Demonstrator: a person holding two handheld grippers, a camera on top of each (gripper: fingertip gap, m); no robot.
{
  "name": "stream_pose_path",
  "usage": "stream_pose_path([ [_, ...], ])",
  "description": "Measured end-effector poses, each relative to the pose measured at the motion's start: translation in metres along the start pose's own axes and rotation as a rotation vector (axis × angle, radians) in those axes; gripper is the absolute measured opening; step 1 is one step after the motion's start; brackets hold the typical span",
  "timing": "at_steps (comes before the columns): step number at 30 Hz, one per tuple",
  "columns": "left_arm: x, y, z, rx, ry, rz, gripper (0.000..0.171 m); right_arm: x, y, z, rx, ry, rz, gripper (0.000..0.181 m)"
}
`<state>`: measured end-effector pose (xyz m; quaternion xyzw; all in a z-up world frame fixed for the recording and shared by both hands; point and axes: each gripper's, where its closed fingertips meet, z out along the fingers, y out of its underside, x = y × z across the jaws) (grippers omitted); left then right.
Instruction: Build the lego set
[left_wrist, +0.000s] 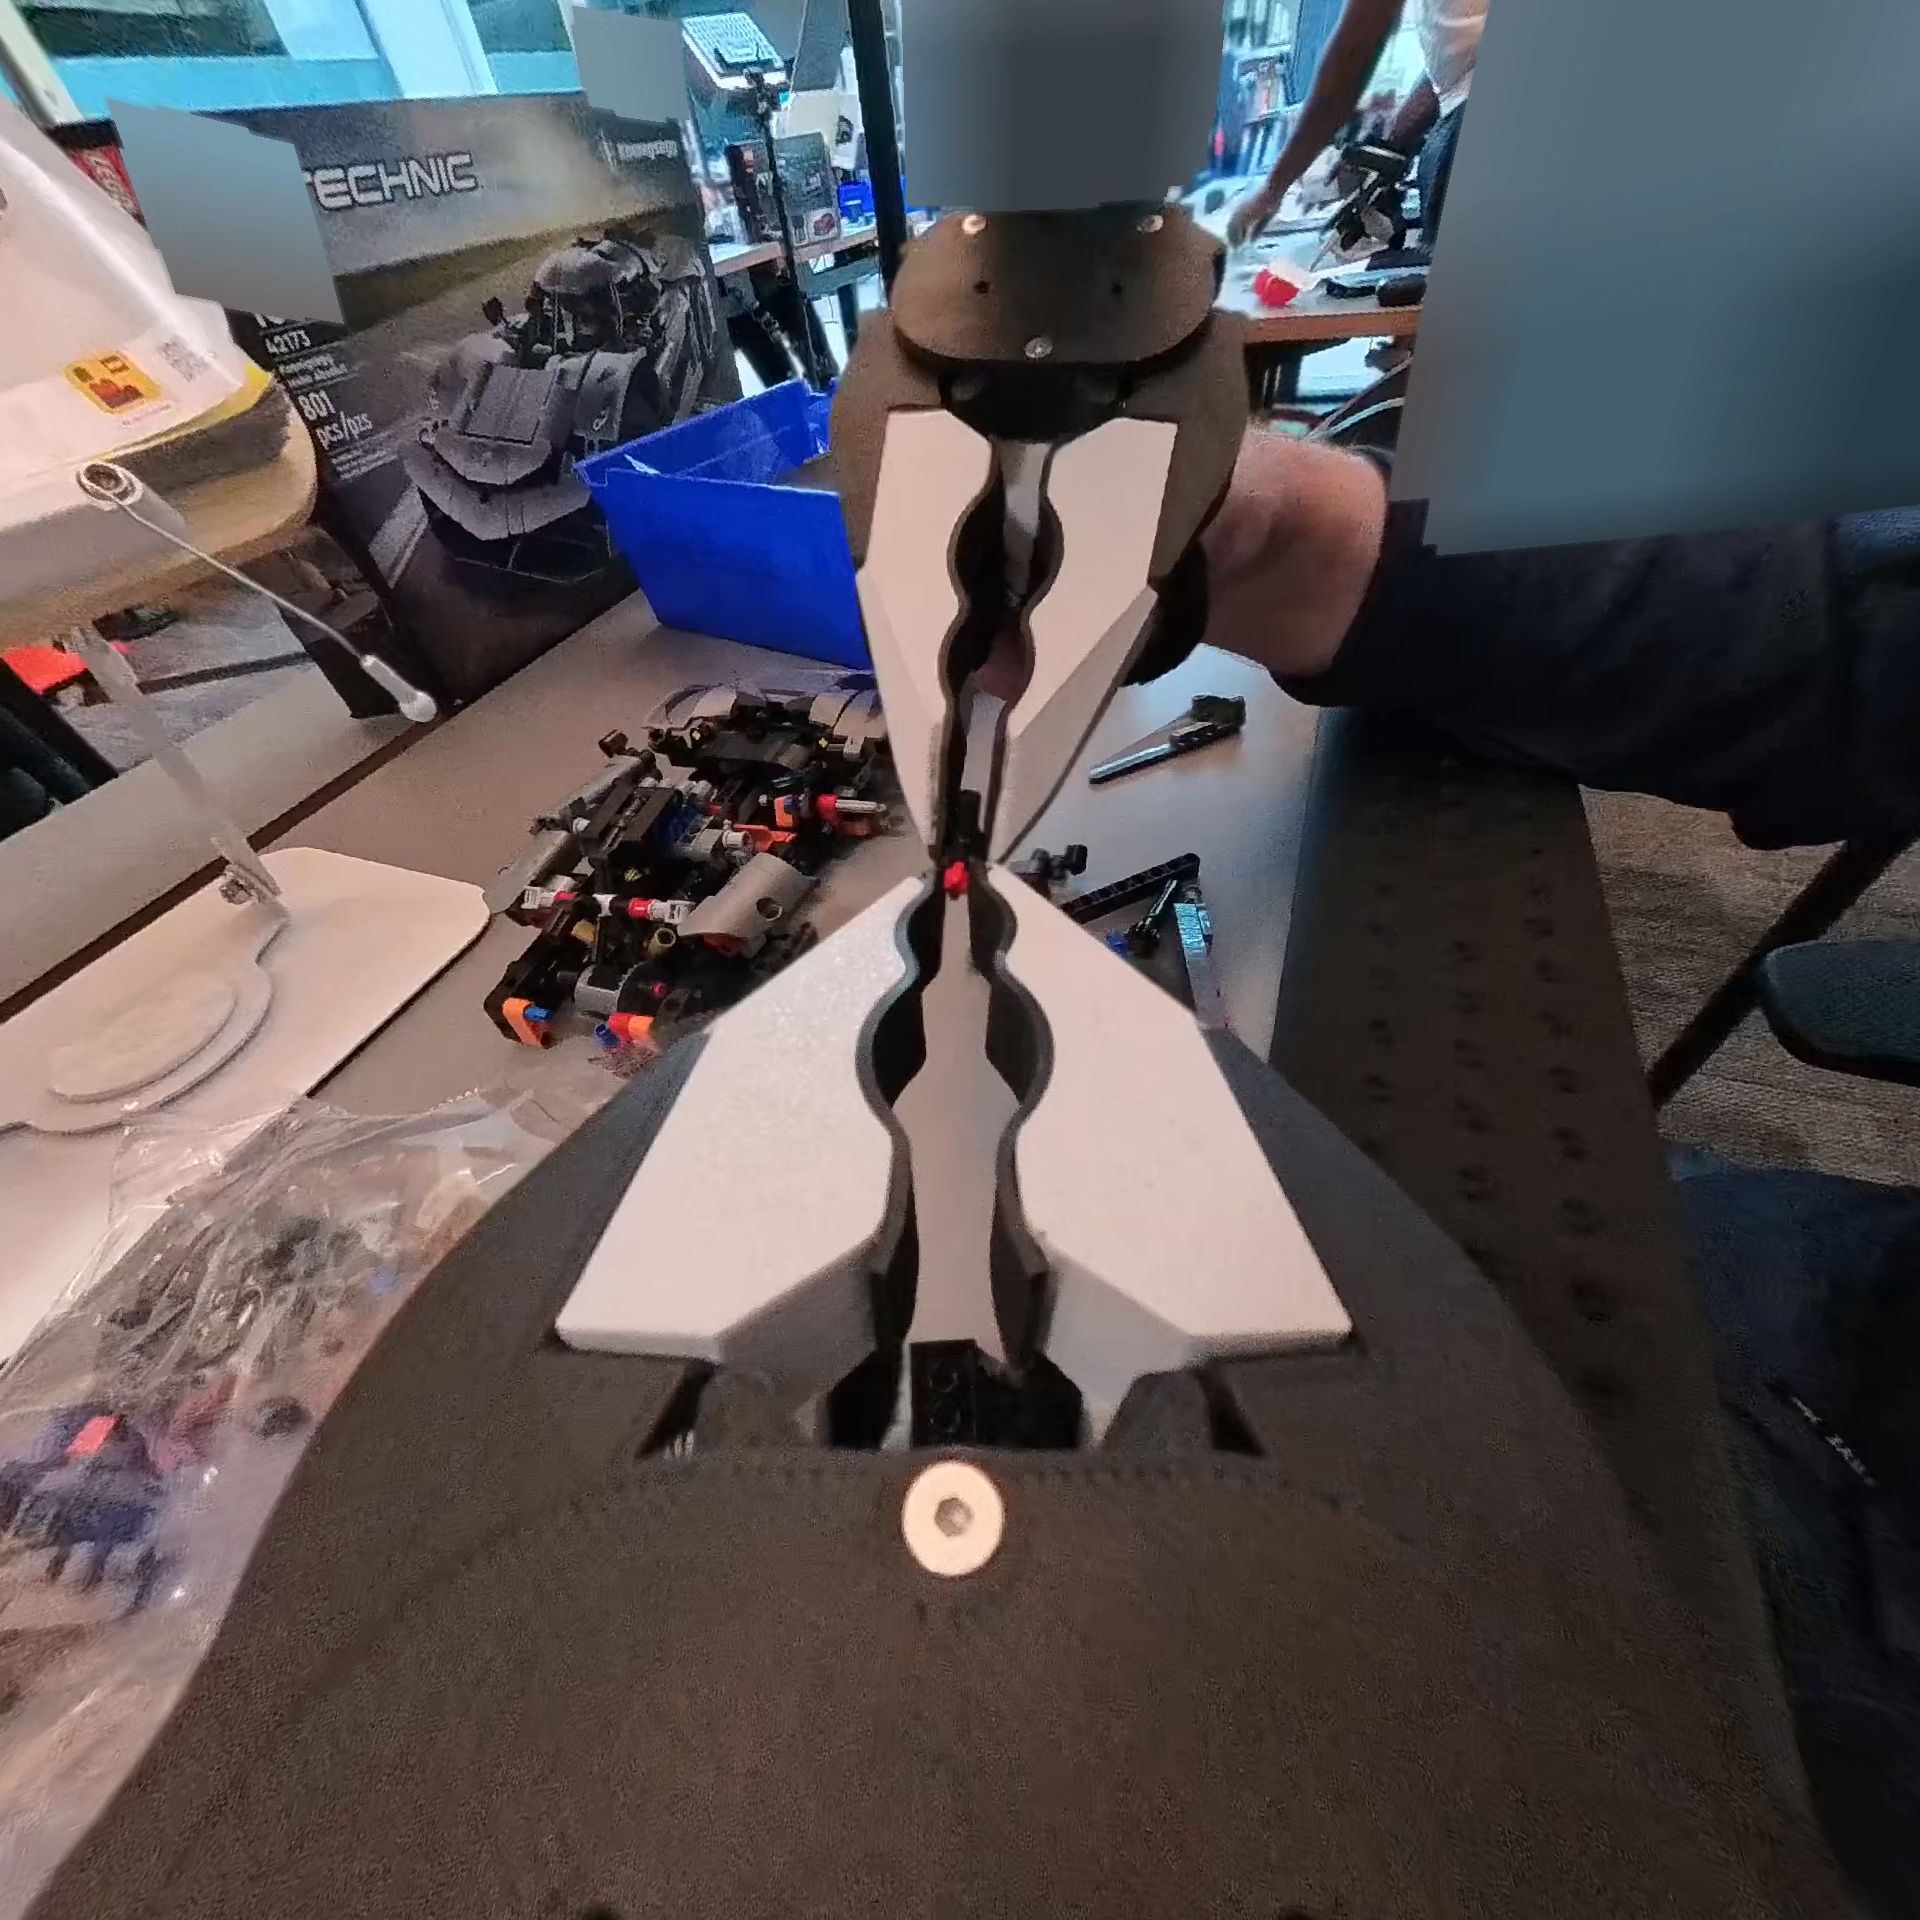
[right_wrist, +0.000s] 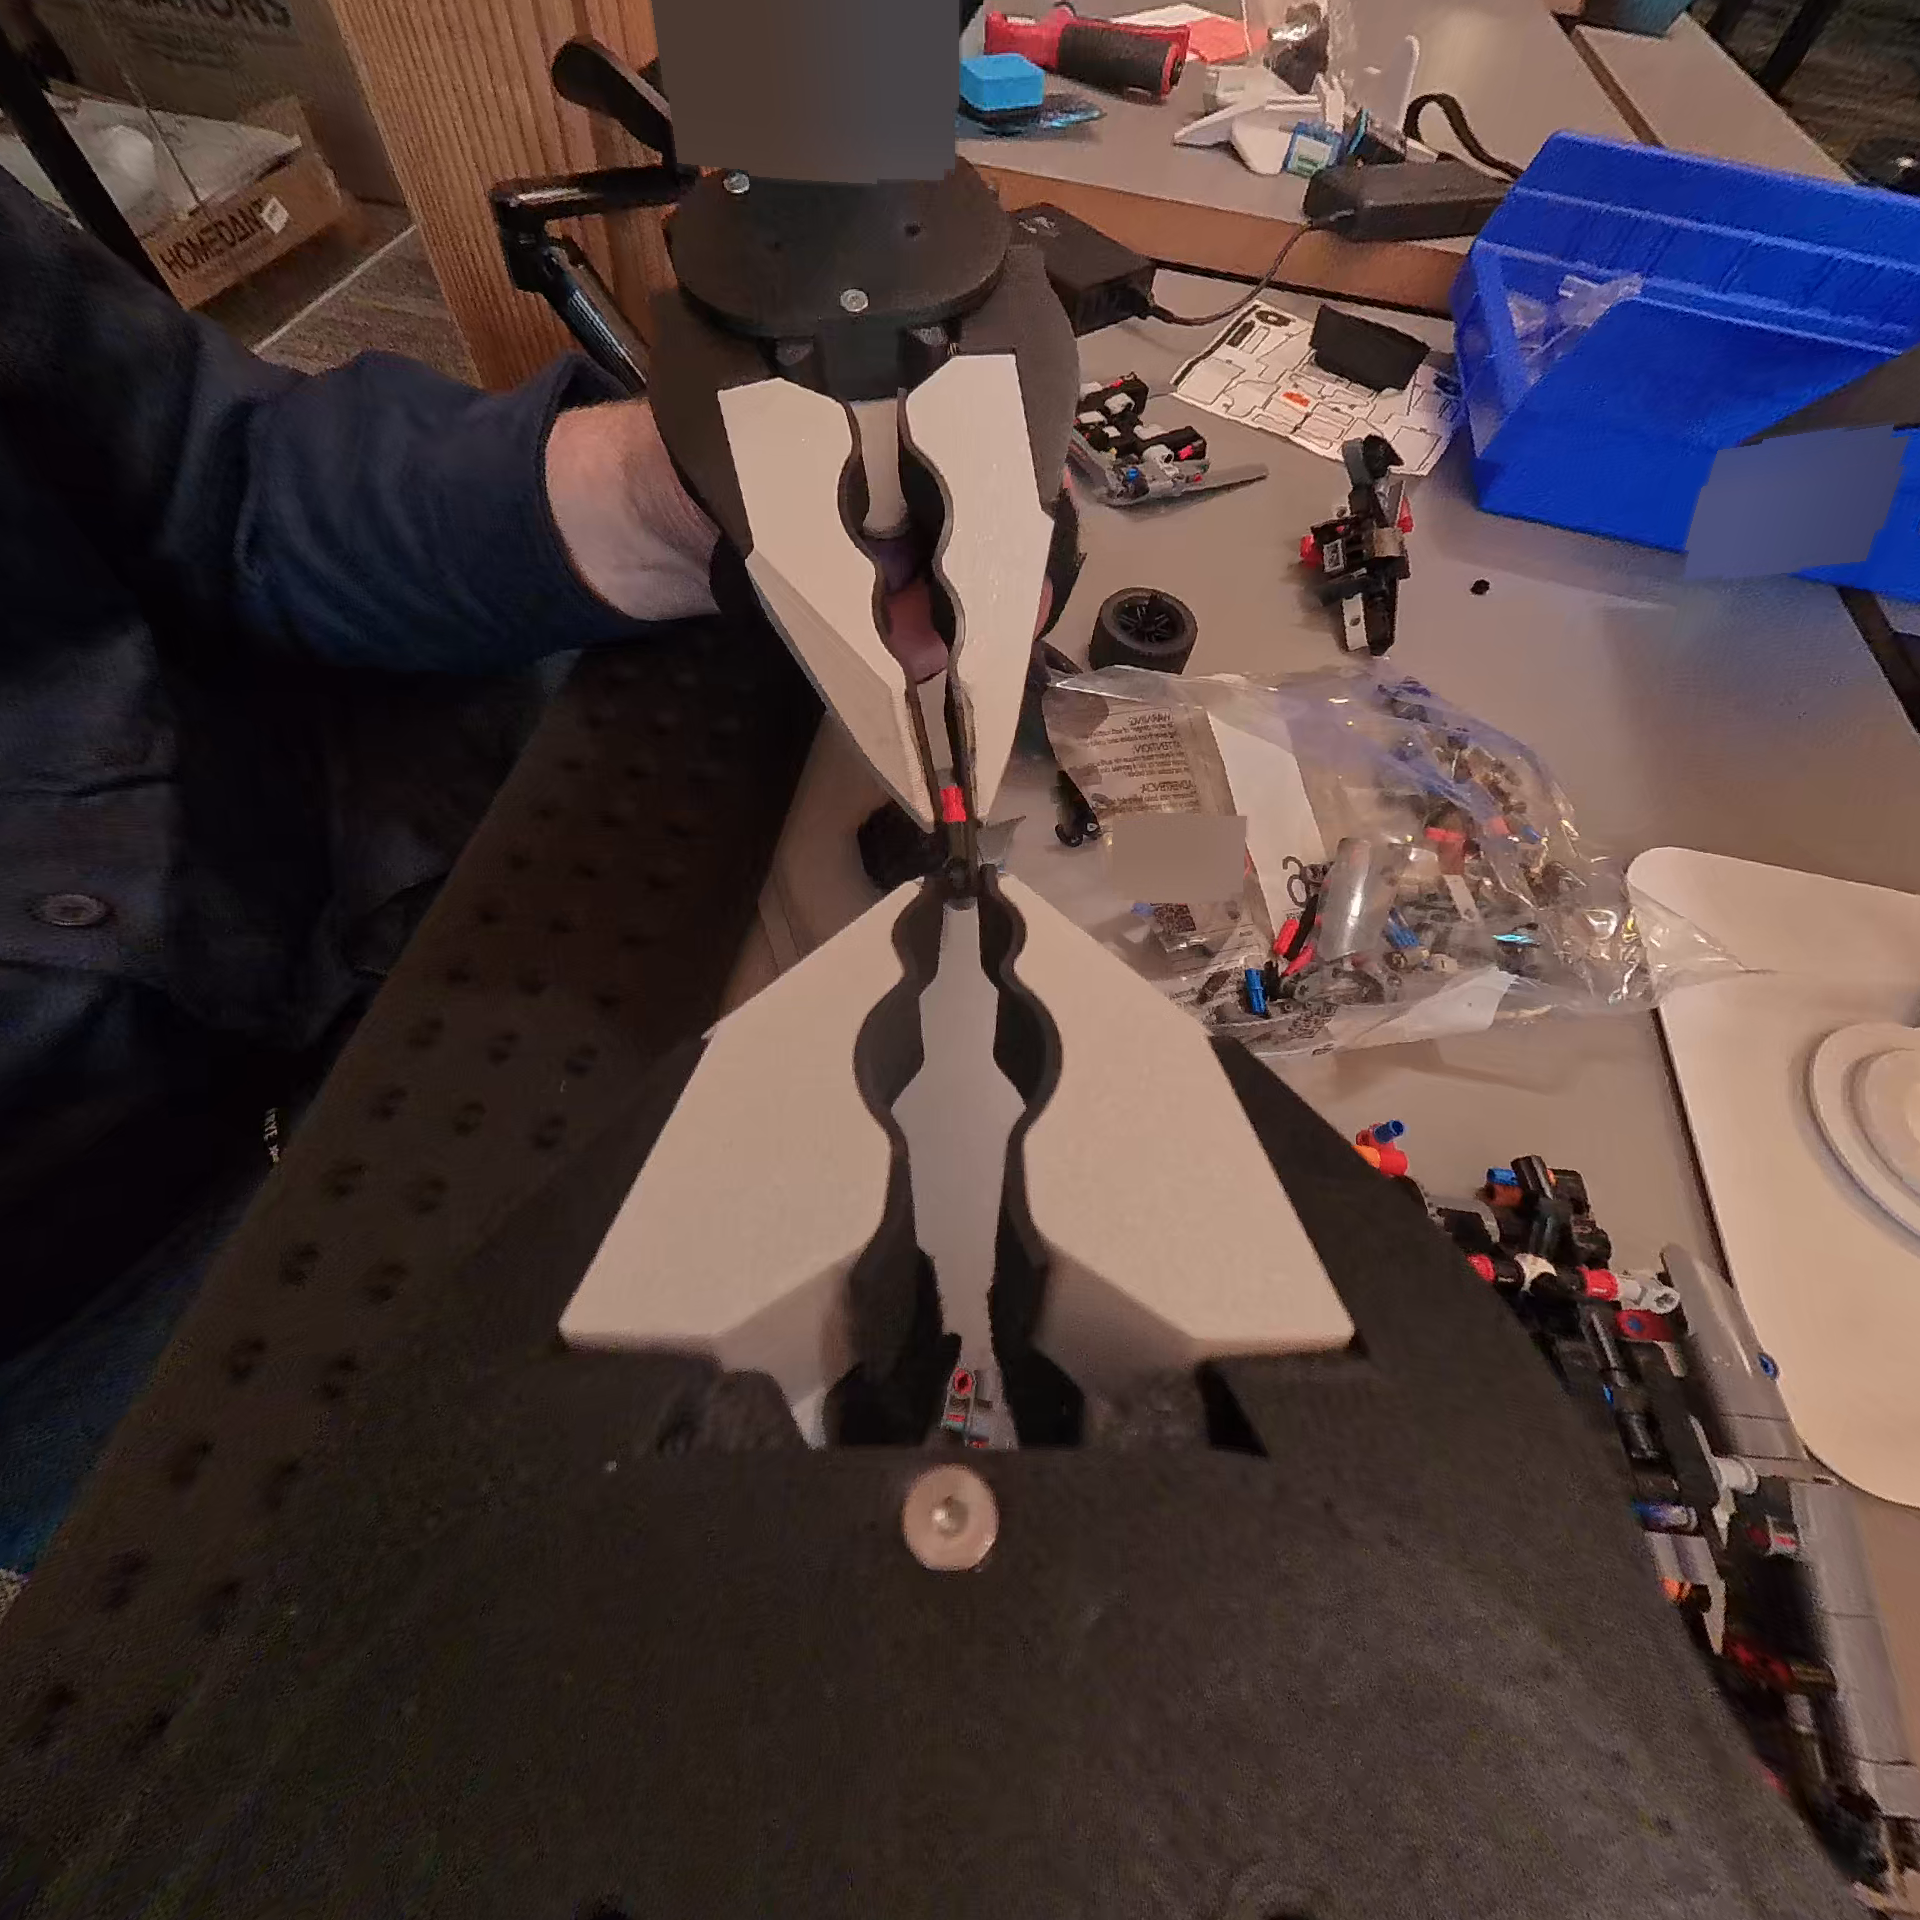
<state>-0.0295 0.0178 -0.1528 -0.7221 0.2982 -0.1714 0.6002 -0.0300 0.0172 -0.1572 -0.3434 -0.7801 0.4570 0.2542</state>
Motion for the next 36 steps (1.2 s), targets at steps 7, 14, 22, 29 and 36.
stream_pose_path([
  [7, 0.005, -0.008, -0.005, 0.048, 0.013, -0.022, 0.001, -0.005, -0.008, -0.004, 0.050, -0.023, -0.022, 0.005],
  [14, -0.020, -0.012, -0.039, 0.126, -0.067, -0.091, 0.001, 0.010, -0.015, -0.041, 0.144, 0.037, 0.013, 0.000],
  [22, -0.001, -0.009, -0.008, 0.060, -0.029, -0.015, 0.001, 0.002, -0.013, -0.008, 0.103, 0.034, 0.004, 0.016],
  [29, 0.004, -0.010, -0.001, 0.060, -0.009, -0.002, 0.001, -0.005, -0.012, 0.002, 0.095, 0.008, -0.003, 0.006],
  [36, 0.005, -0.014, -0.003, 0.094, -0.005, -0.034, 0.001, -0.009, -0.014, -0.001, 0.077, 0.026, -0.054, 0.005],
])
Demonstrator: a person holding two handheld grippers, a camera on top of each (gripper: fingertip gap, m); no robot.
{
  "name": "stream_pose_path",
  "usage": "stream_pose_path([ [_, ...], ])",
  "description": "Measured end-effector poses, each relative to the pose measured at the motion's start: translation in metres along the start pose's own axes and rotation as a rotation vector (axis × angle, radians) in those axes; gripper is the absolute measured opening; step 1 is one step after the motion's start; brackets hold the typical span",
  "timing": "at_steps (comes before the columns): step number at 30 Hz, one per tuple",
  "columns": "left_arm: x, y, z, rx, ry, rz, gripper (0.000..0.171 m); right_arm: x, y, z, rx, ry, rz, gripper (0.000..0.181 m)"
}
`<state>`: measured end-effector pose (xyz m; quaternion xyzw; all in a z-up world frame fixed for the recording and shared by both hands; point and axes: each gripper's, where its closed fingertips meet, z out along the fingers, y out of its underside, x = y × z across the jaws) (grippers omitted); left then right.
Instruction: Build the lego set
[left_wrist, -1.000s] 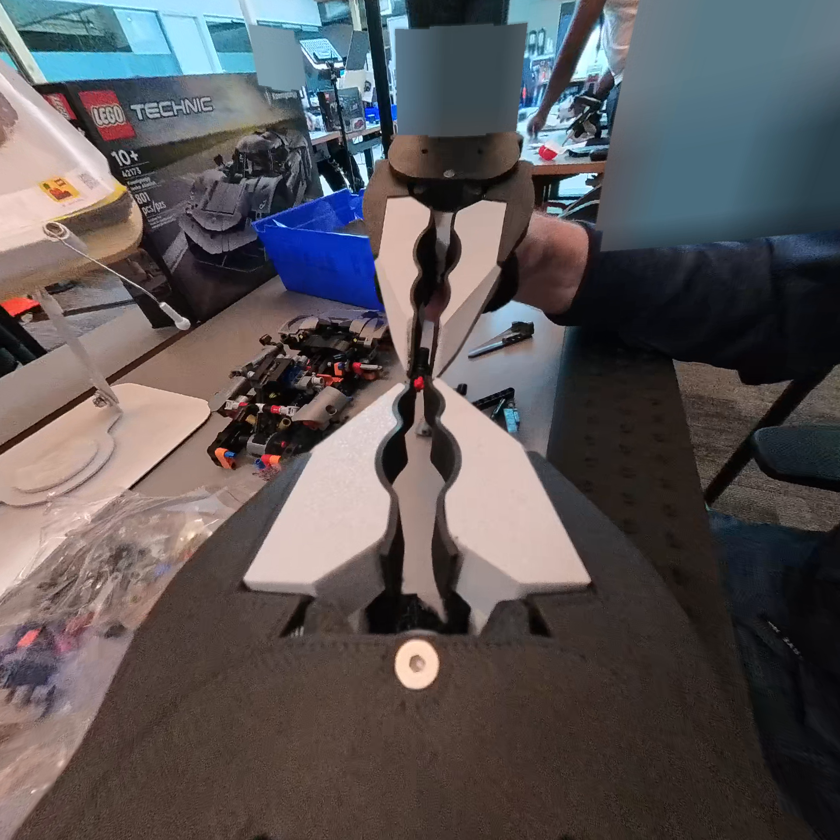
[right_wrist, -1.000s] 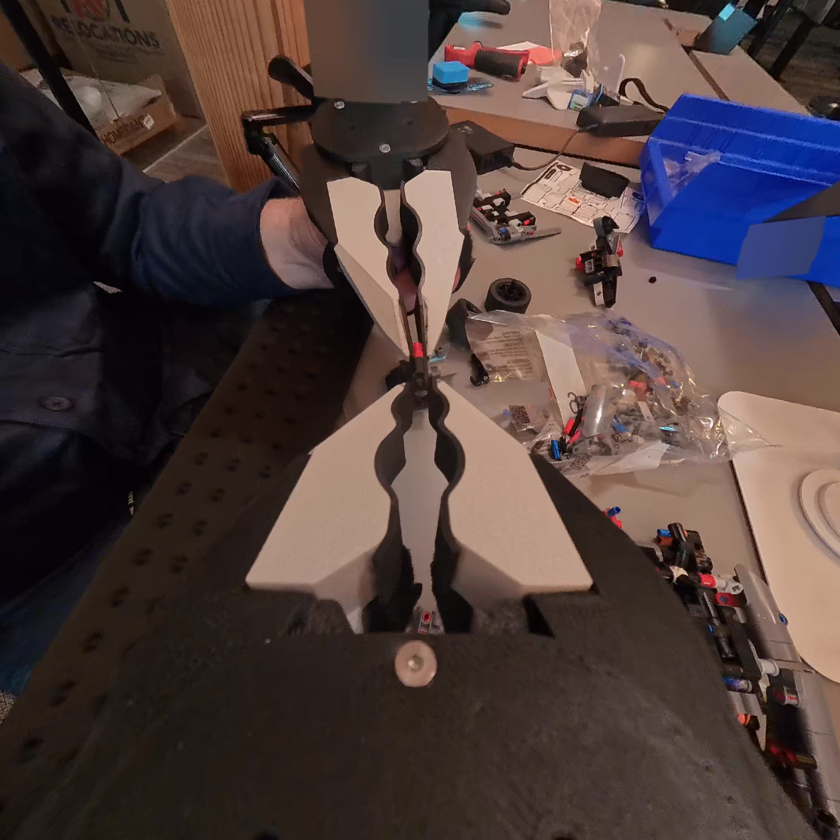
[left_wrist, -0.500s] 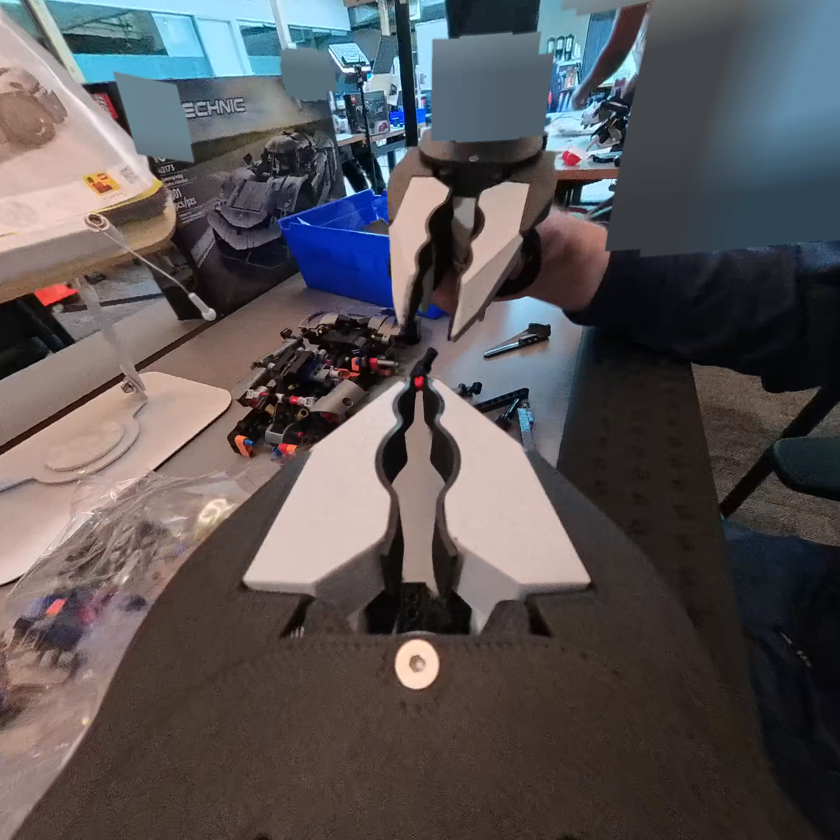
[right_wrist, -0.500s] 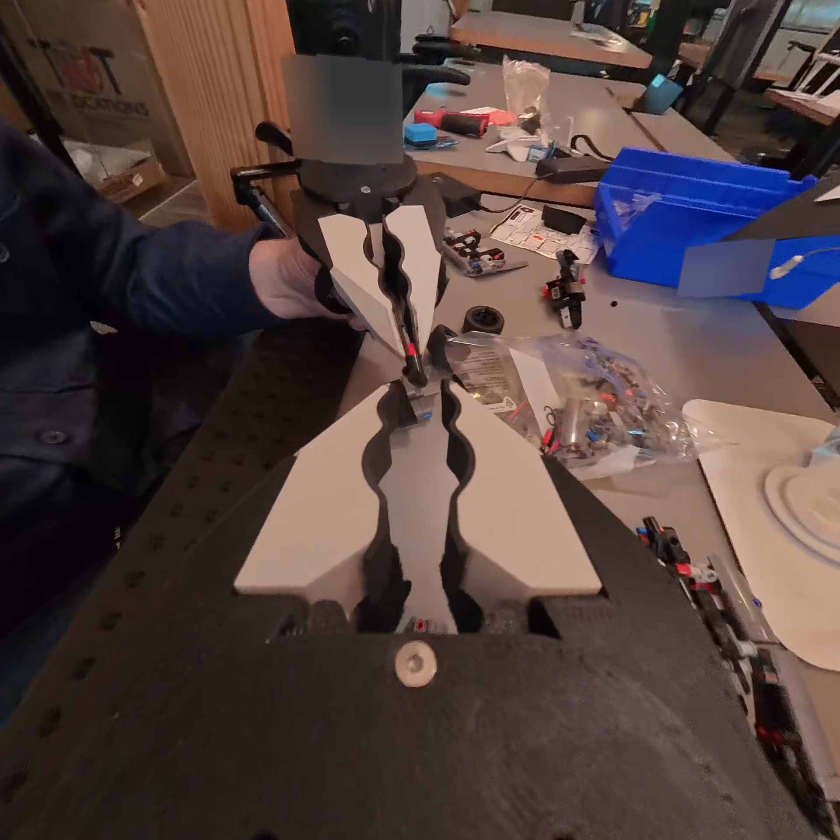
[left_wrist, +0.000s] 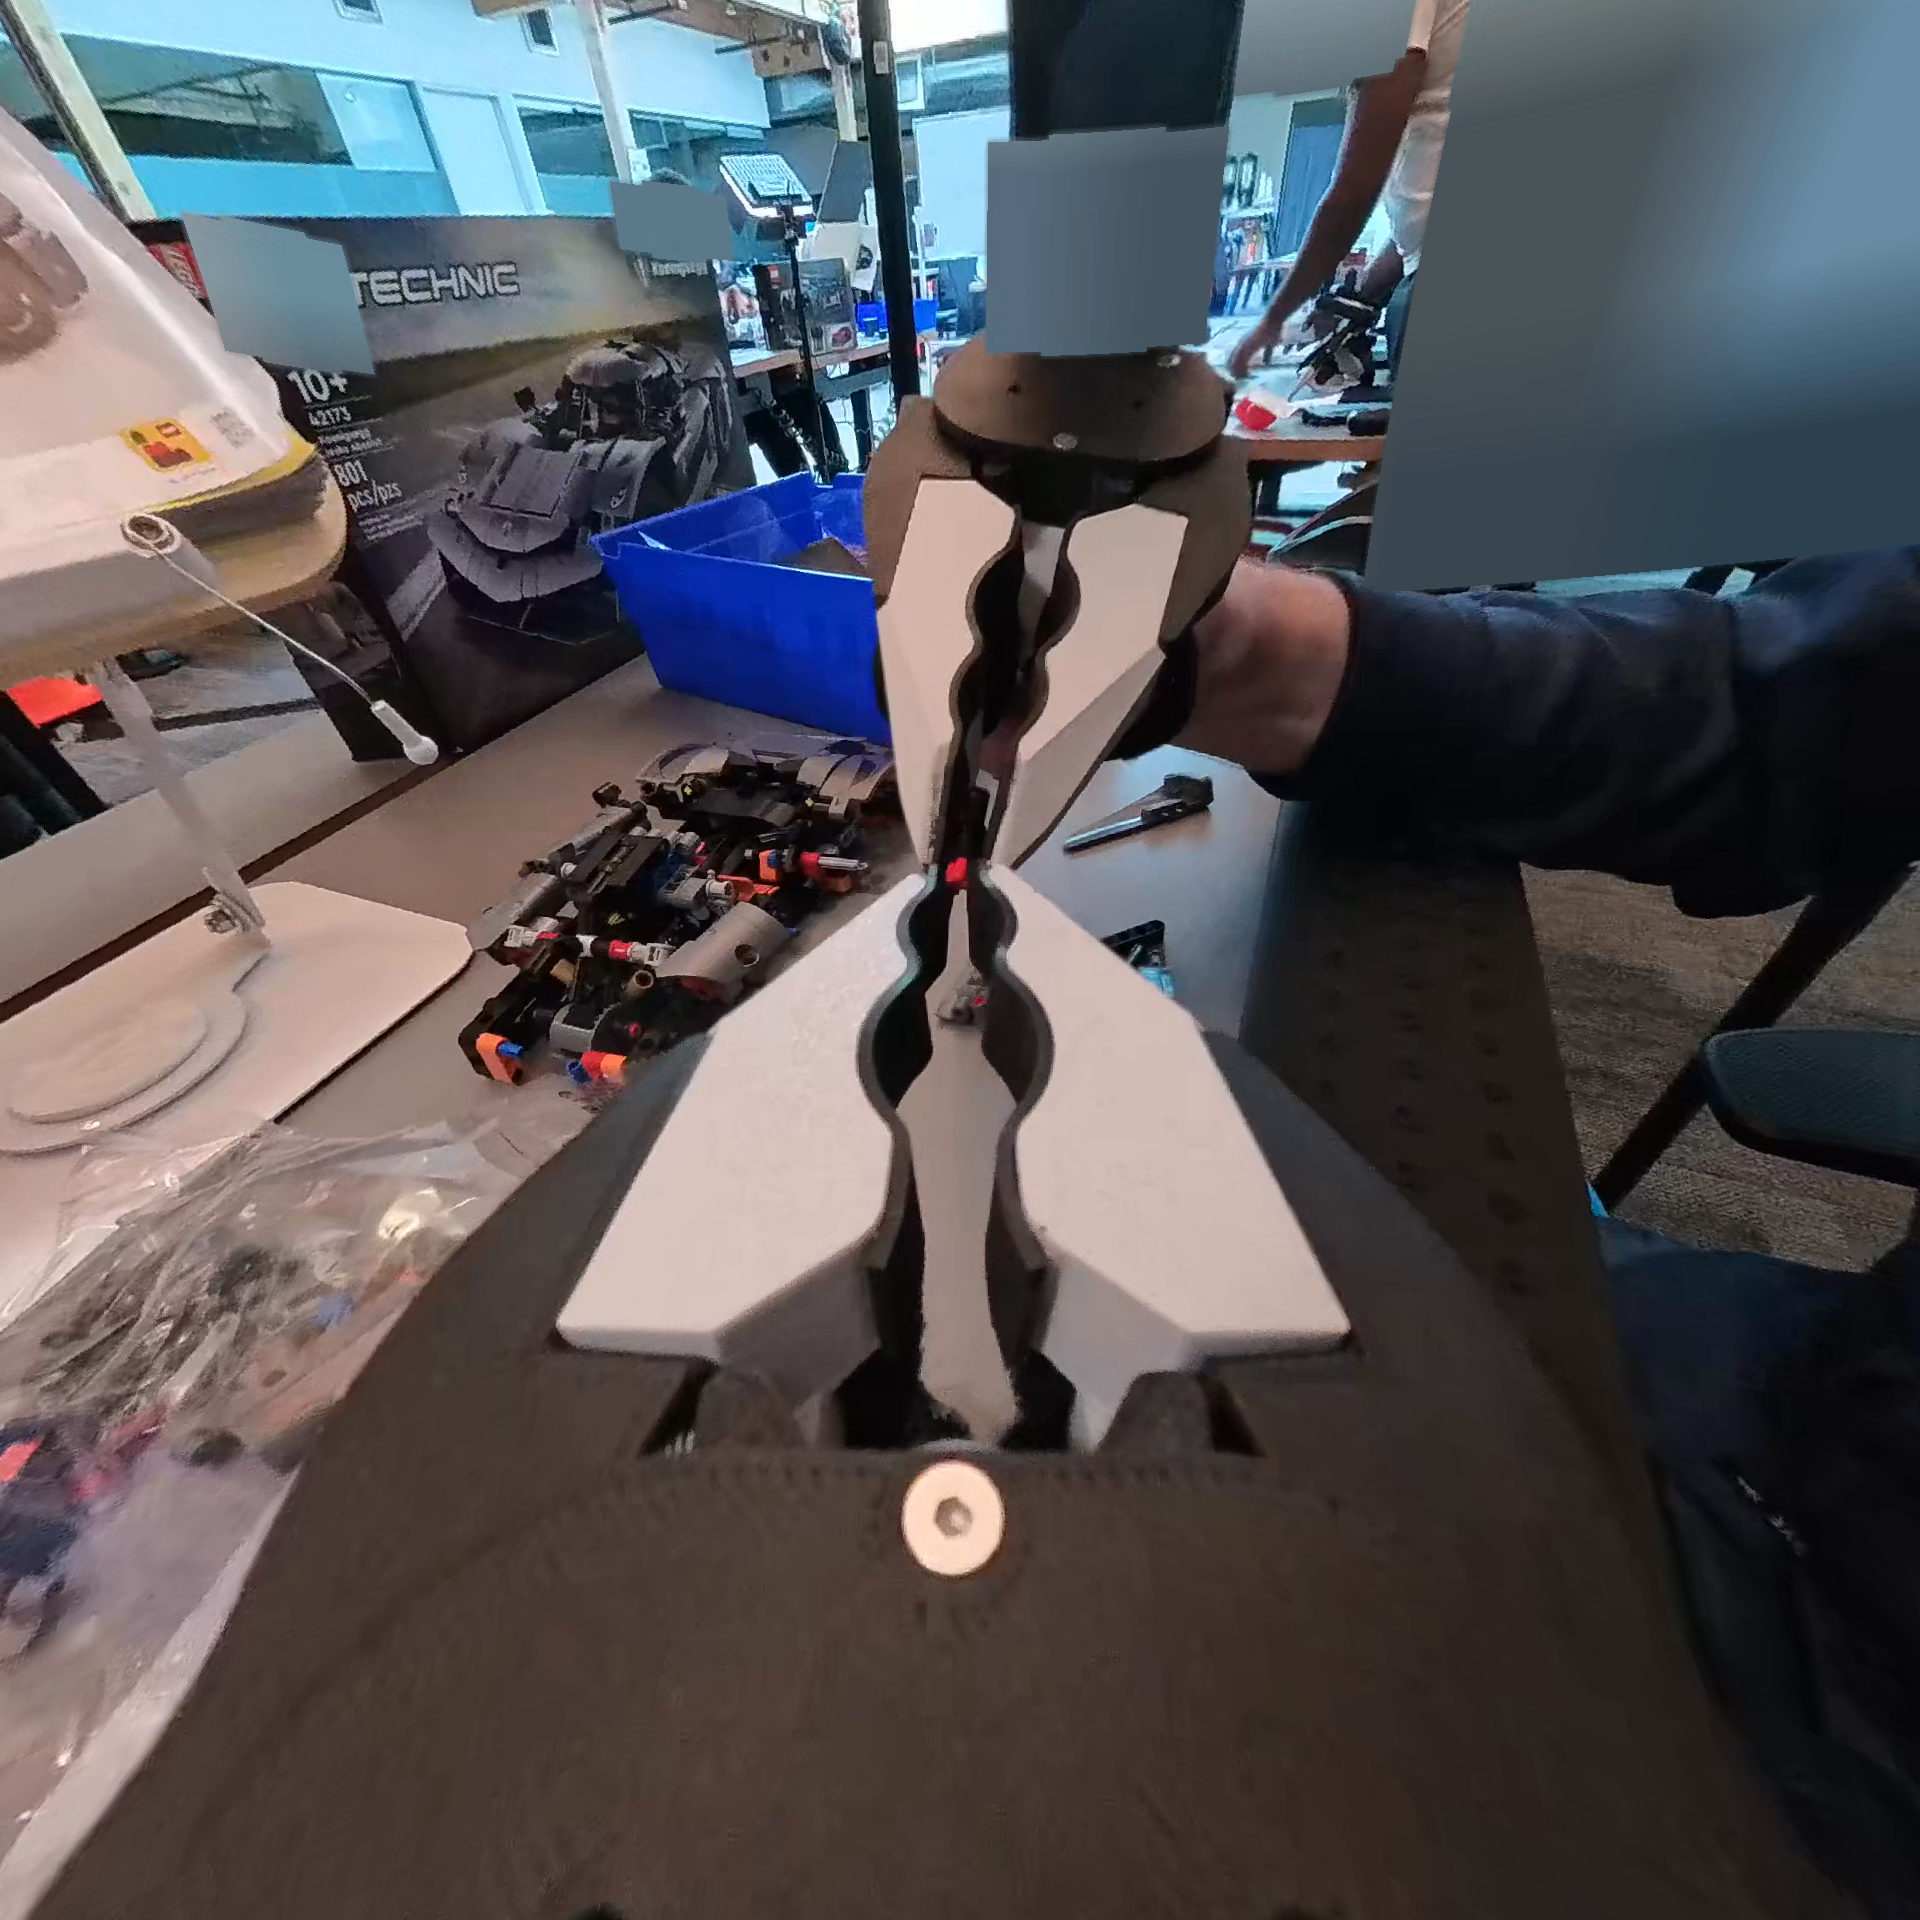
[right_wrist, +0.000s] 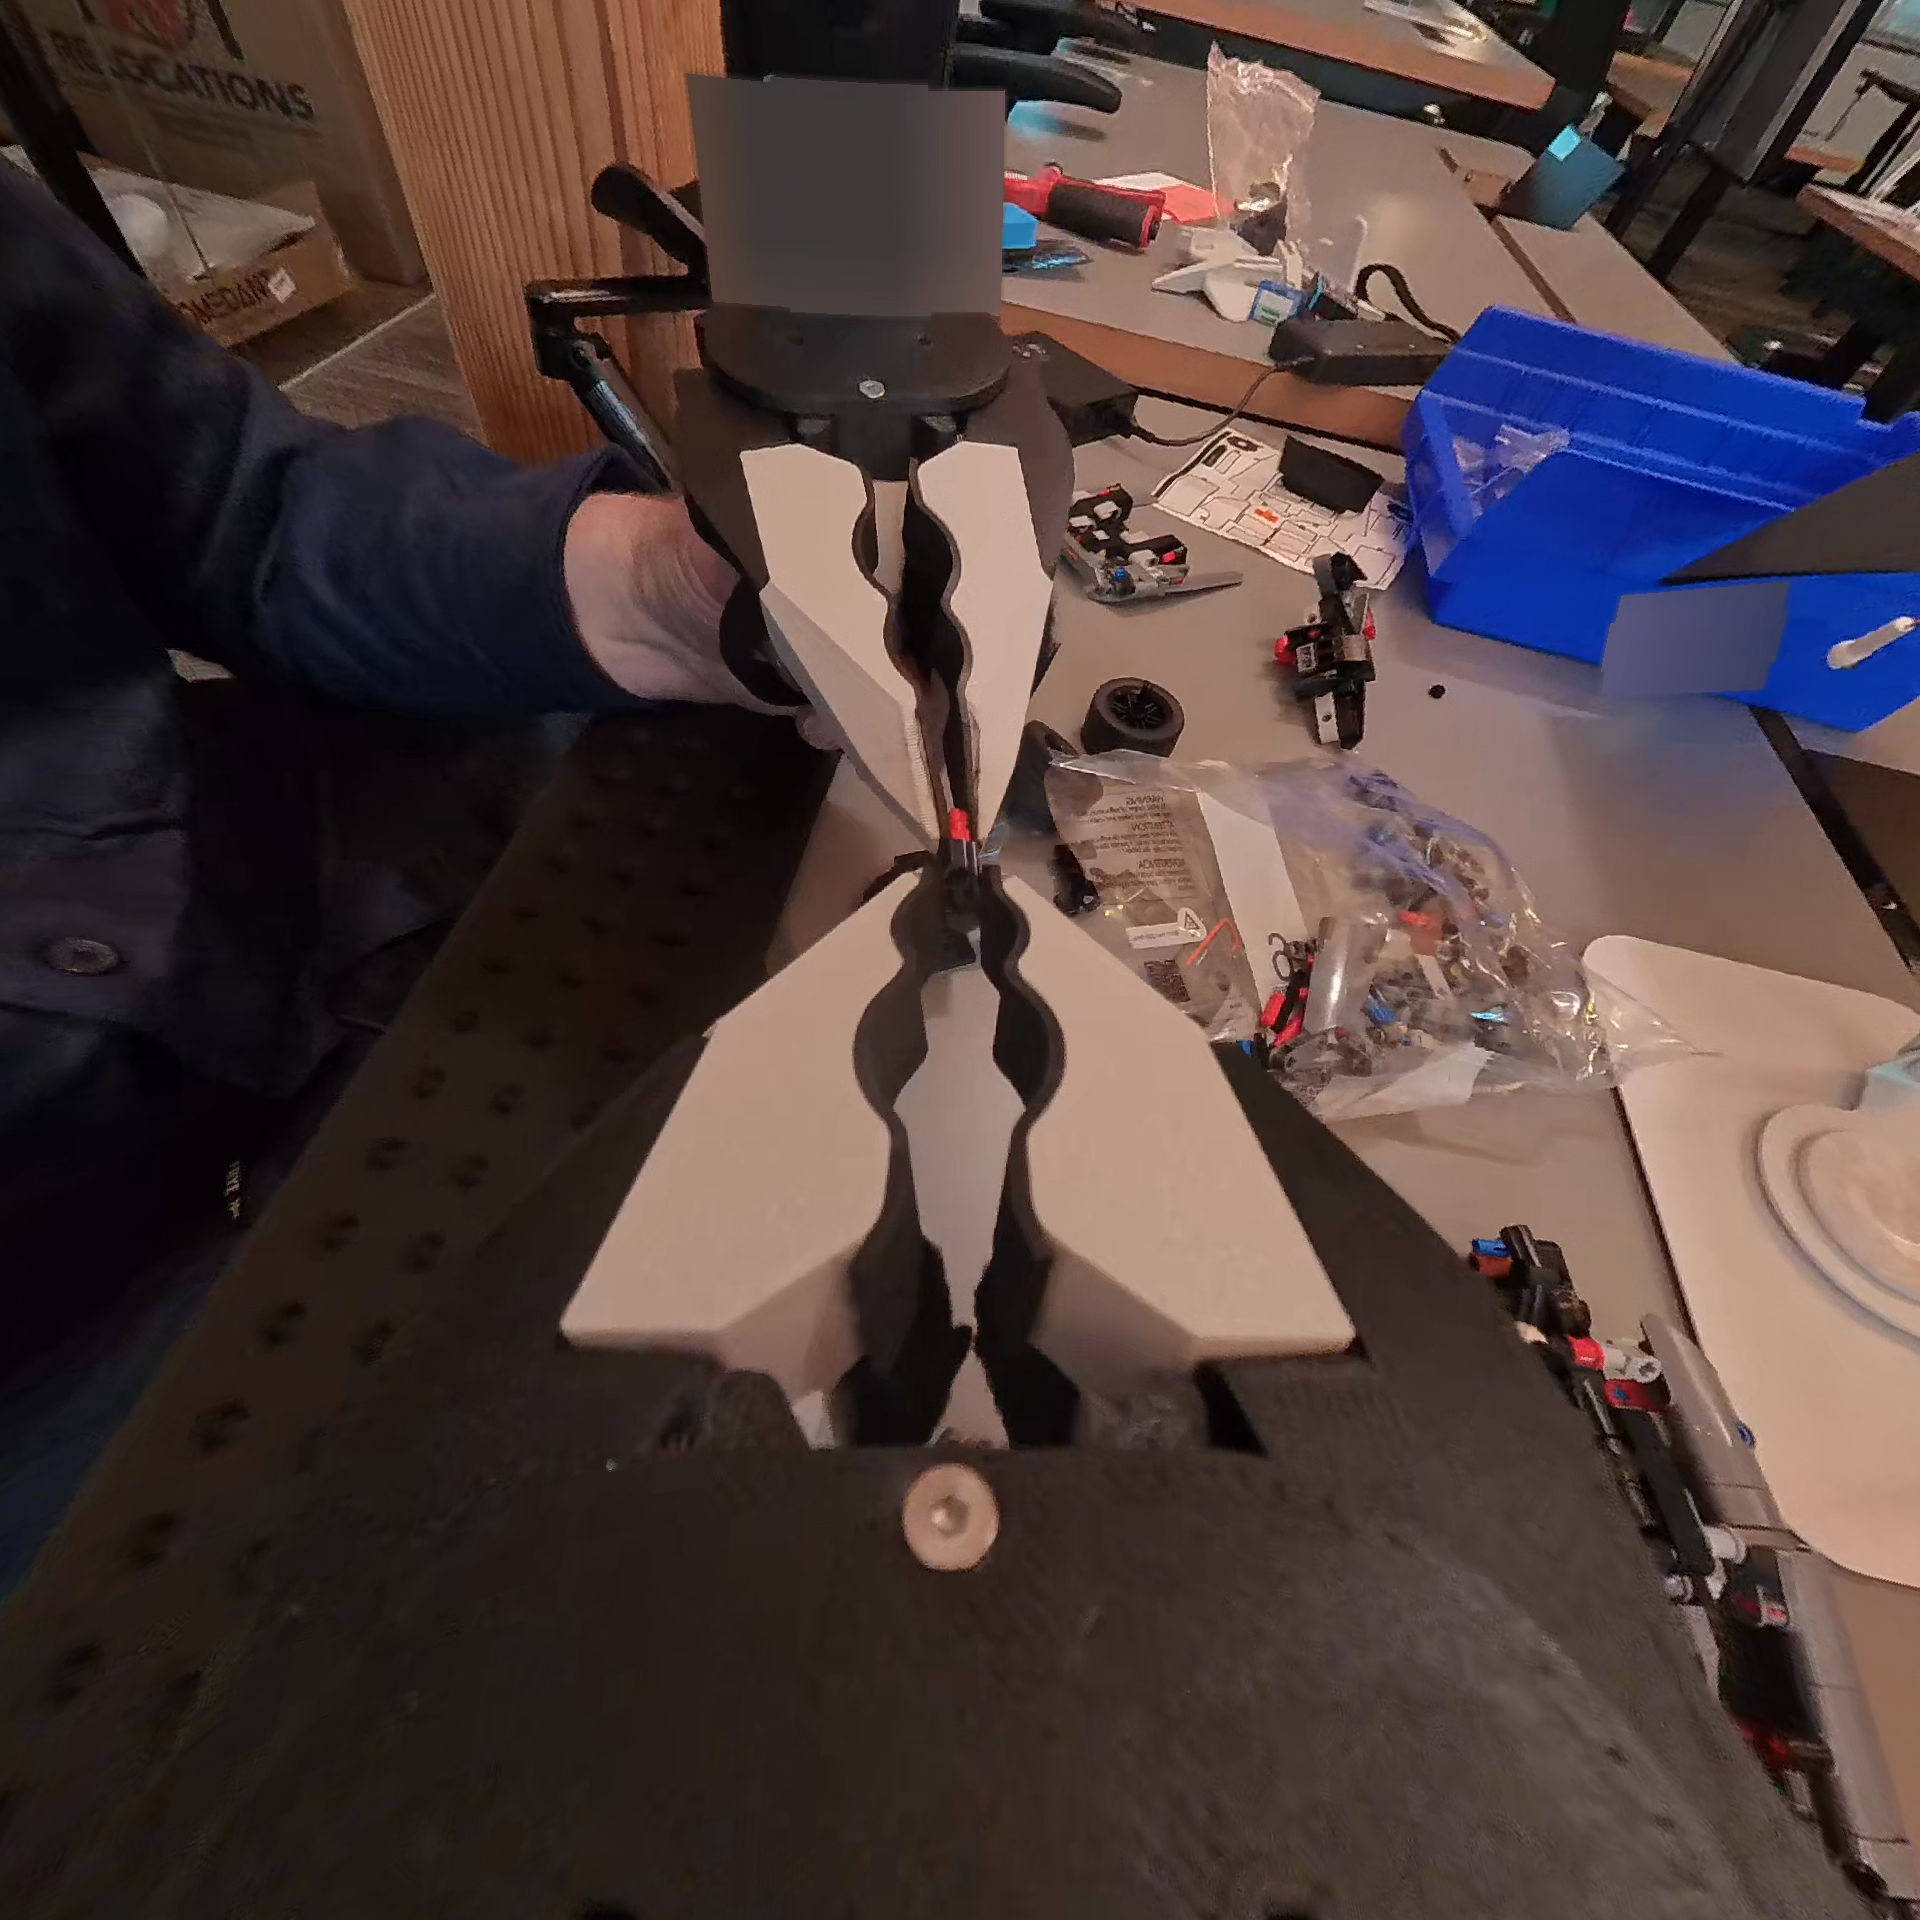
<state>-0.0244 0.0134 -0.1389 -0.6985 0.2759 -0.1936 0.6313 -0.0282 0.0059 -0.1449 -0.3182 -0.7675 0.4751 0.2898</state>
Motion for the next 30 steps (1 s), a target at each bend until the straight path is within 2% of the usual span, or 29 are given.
stream_pose_path([
  [5, 0.004, 0.000, 0.000, 0.010, 0.025, -0.033, 0.001, -0.004, -0.001, -0.003, 0.002, -0.013, -0.005, 0.005],
  [7, 0.003, 0.000, -0.003, 0.010, 0.029, -0.051, 0.001, 0.004, 0.009, -0.011, -0.039, 0.025, -0.004, 0.005],
  [8, -0.012, -0.008, -0.019, 0.084, -0.023, -0.087, 0.001, 0.013, 0.013, -0.025, -0.026, 0.056, 0.025, 0.006],
  [9, -0.028, -0.018, -0.044, 0.183, -0.050, -0.159, 0.000, 0.016, 0.005, -0.042, 0.052, 0.046, 0.064, 0.005],
  [10, -0.036, -0.019, -0.058, 0.203, -0.073, -0.175, 0.000, 0.016, 0.000, -0.052, 0.083, 0.043, 0.069, 0.005],
  [12, -0.029, 0.001, -0.040, 0.068, -0.085, -0.118, 0.000, 0.018, 0.008, -0.048, 0.033, 0.045, 0.073, 0.005],
  [14, -0.025, 0.029, -0.020, -0.141, -0.112, 0.000, 0.001, 0.018, 0.026, -0.038, -0.025, 0.030, 0.096, 0.005],
  [16, -0.025, 0.035, -0.013, -0.213, -0.176, 0.117, 0.002, 0.013, 0.029, -0.033, -0.031, 0.002, 0.095, 0.006],
  [18, -0.045, 0.060, -0.009, -0.388, -0.304, 0.217, 0.002, 0.009, 0.026, -0.030, -0.025, -0.015, 0.091, 0.005],
  [20, -0.066, 0.073, -0.011, -0.544, -0.444, 0.323, 0.002, 0.007, 0.028, -0.027, -0.039, -0.015, 0.083, 0.005],
  [22, -0.093, 0.085, -0.021, -0.716, -0.595, 0.447, 0.025, 0.006, 0.026, -0.028, -0.035, -0.015, 0.077, 0.005],
  [23, -0.096, 0.089, -0.021, -0.750, -0.606, 0.457, 0.034, 0.006, 0.025, -0.029, -0.032, -0.014, 0.077, 0.005],
  [26, -0.102, 0.088, -0.028, -0.757, -0.658, 0.447, 0.037, 0.005, 0.025, -0.030, -0.036, -0.017, 0.078, 0.005],
  [30, -0.091, 0.063, -0.028, -0.576, -0.627, 0.421, 0.036, 0.008, 0.029, -0.024, -0.062, 0.004, 0.084, 0.005],
])
